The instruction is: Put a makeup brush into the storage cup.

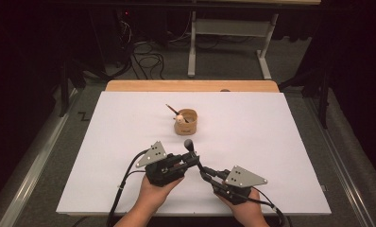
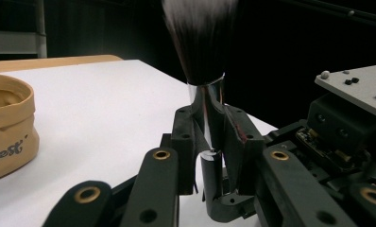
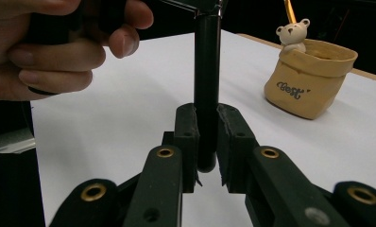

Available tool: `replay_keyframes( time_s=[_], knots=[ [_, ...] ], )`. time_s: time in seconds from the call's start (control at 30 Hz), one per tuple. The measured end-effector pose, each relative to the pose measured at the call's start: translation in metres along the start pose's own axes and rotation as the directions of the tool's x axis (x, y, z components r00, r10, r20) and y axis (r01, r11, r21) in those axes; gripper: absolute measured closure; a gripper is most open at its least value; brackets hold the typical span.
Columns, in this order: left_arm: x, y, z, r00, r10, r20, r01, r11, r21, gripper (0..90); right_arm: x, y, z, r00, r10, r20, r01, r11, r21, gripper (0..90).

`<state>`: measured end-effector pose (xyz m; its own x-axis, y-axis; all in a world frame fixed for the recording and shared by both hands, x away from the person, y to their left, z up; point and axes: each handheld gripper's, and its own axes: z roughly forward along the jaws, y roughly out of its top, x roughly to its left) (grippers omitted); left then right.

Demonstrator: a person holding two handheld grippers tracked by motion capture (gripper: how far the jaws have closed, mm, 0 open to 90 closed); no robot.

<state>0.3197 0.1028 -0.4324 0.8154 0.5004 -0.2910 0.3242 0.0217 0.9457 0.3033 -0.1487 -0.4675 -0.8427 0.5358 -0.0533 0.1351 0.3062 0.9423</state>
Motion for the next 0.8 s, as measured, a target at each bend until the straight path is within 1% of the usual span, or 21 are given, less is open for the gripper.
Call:
replay_keyframes(
  time_s=[0.1, 0.17, 0.33, 0.37, 0.4, 0.5, 0.53, 0.6, 0.63, 0.67, 0.73, 0.8],
  knots=[
    [-0.0011, -0.0005, -0.0003, 0.9999, 0.010, 0.005, -0.010, 0.9999, -0.004, 76.7, 0.0004, -0.0001, 0.0001, 1.0000, 0.001, 0.001, -0.001, 1.0000, 0.004, 80.8],
    [-0.0011, -0.0005, -0.0003, 0.9999, 0.009, 0.006, -0.009, 1.0000, -0.002, 76.9, 0.0003, -0.0002, 0.0008, 1.0000, -0.006, -0.004, 0.006, 1.0000, 0.000, 80.8],
    [-0.0015, -0.0008, -0.0003, 0.9999, 0.012, 0.010, -0.012, 0.9999, 0.000, 77.4, 0.0006, -0.0005, 0.0011, 1.0000, 0.005, -0.005, -0.005, 1.0000, 0.007, 80.5],
    [-0.0016, -0.0009, -0.0002, 0.9999, 0.011, 0.013, -0.011, 0.9999, 0.000, 77.4, 0.0002, -0.0007, 0.0019, 0.9999, 0.007, -0.016, -0.007, 1.0000, 0.000, 80.4],
    [-0.0014, -0.0011, -0.0004, 0.9998, 0.014, 0.016, -0.014, 0.9999, 0.000, 77.5, 0.0002, -0.0008, 0.0022, 0.9998, 0.009, -0.018, -0.009, 1.0000, 0.002, 80.3],
    [-0.0018, -0.0012, -0.0005, 0.9997, 0.017, 0.017, -0.017, 0.9999, -0.001, 77.6, 0.0005, -0.0007, 0.0023, 0.9998, 0.009, -0.018, -0.009, 1.0000, 0.001, 79.5],
    [-0.0020, -0.0012, -0.0005, 0.9997, 0.017, 0.016, -0.017, 0.9998, -0.004, 77.6, 0.0005, -0.0008, 0.0023, 0.9998, 0.002, -0.018, -0.002, 1.0000, 0.005, 78.8],
    [-0.0019, -0.0008, -0.0010, 0.9997, 0.016, 0.015, -0.016, 0.9998, -0.008, 77.7, 0.0011, -0.0008, 0.0028, 0.9998, 0.004, -0.018, -0.004, 0.9999, 0.009, 74.7],
    [-0.0020, -0.0006, -0.0013, 0.9998, 0.015, 0.014, -0.015, 0.9999, -0.009, 77.7, 0.0008, -0.0009, 0.0034, 0.9996, 0.006, -0.026, -0.006, 0.9999, 0.012, 71.5],
    [-0.0018, -0.0005, -0.0016, 0.9998, 0.017, 0.012, -0.017, 0.9998, -0.007, 77.7, 0.0012, -0.0011, 0.0042, 0.9994, 0.018, -0.031, -0.017, 0.9998, 0.014, 69.0],
    [-0.0018, -0.0004, -0.0019, 0.9998, 0.019, 0.007, -0.019, 0.9998, -0.008, 77.7, 0.0009, -0.0011, 0.0052, 0.9995, 0.018, -0.026, -0.018, 0.9996, 0.022, 62.7],
    [-0.0017, -0.0002, -0.0027, 0.9997, 0.023, 0.004, -0.023, 0.9997, -0.007, 77.7, 0.0005, -0.0011, 0.0057, 0.9991, 0.026, -0.035, -0.025, 0.9995, 0.020, 58.5]
  ],
)
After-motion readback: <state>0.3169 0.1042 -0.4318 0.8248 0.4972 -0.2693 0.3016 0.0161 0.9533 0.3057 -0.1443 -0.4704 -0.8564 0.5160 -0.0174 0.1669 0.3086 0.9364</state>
